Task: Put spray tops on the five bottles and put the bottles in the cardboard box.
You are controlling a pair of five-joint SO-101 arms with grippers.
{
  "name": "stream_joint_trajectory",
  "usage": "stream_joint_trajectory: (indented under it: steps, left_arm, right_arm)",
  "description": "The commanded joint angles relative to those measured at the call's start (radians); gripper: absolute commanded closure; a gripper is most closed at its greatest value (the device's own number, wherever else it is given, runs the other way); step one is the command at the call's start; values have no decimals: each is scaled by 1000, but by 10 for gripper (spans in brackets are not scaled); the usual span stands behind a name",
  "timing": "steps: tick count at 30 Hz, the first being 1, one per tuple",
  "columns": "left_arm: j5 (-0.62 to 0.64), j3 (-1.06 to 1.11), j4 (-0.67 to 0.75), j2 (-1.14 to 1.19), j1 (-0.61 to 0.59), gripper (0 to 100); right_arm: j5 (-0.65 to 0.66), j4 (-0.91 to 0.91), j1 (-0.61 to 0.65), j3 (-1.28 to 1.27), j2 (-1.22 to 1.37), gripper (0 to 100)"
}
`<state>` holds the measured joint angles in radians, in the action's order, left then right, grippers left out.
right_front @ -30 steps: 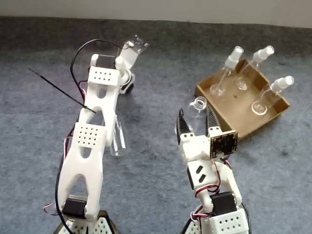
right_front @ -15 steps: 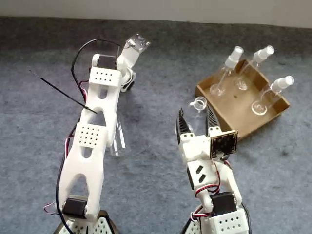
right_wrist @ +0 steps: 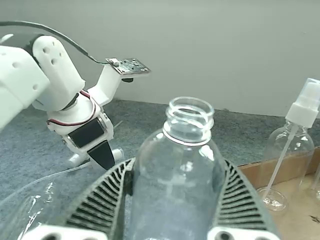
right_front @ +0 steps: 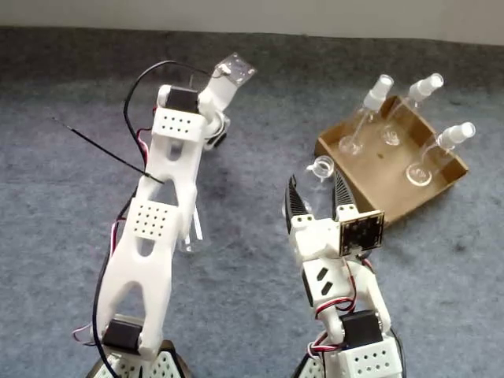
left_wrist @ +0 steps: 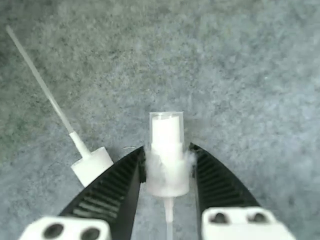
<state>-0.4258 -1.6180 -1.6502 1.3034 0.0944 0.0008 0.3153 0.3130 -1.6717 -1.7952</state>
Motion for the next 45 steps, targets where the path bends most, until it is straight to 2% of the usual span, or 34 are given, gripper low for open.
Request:
stream_joint_trajectory:
  steps: [1, 5, 11, 16, 19, 23, 30, 33, 37, 45]
  left_arm:
    - [-2, -45, -61, -193, 62, 947]
    - [0, -45, -81, -302, 105, 947]
    - [12, -44, -91, -463, 186, 950]
    - [207, -42, -91, -604, 217, 950]
    - [238, -42, -91, -674, 213, 950]
    - [302, -42, -98, -773, 213, 950]
    - [534, -38, -103, -946, 220, 950]
    - [566, -28, -110, -993, 252, 951]
    - [565, 90, -112, -1073, 306, 951]
    - [563, 512, -110, -1363, 392, 951]
  right_arm:
    - [0, 5, 8, -159, -24, 860]
    - [0, 5, 15, -159, -24, 860]
    - [0, 54, 108, -159, -24, 860]
    - [2, 58, 139, -159, -24, 860]
    - [21, 54, 139, -159, -25, 860]
    - [163, 59, 165, -159, -24, 860]
    - [170, 61, 180, -159, -24, 858]
    - [170, 61, 180, -159, -24, 857]
    - [170, 76, 180, -159, -24, 857]
    - [170, 81, 182, -159, -24, 857]
